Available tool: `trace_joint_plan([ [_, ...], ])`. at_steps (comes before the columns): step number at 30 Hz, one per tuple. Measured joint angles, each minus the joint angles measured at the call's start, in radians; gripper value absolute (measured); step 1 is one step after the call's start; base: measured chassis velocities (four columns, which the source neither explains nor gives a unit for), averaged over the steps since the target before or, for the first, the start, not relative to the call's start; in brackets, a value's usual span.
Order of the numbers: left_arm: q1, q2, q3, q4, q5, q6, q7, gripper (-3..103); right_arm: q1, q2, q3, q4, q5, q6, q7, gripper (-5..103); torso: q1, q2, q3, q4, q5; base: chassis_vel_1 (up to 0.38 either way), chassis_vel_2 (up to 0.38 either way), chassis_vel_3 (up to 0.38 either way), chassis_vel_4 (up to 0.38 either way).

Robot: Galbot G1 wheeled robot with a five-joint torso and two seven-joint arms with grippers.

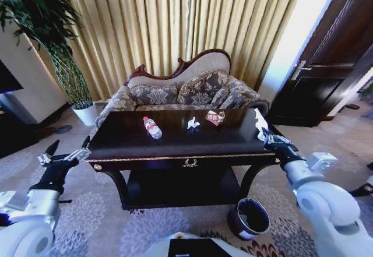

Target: Move to the front of the table and place the trash on the table into the trash bin.

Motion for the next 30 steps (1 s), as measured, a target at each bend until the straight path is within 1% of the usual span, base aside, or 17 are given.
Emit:
trace_joint_plan([
  [8,0.008,0.001,-0.015,-0.006,-0.001,0.000,0.000,100,-0.002,0.004,-0.002,0.007,0.001,-0.003,0.001,0,0.000,0.000,0.000,-0.0001,0.0000,0.006,-0.007,-0.006,0.005],
  [14,0.010,-0.004,-0.008,-0.010,0.000,0.001,0.000,100,-0.004,0.004,0.005,0.008,0.003,-0.003,0.002,0,0.000,0.000,0.000,0.0001,0.0000,0.077,-0.080,-0.084,0.090],
  [30,0.012,-0.006,-0.007,-0.009,0.002,0.001,0.002,100,-0.005,0.011,0.003,0.010,-0.002,-0.003,0.003,0,0.000,0.000,0.000,0.0000,0.0000,0.127,-0.111,-0.118,0.117],
])
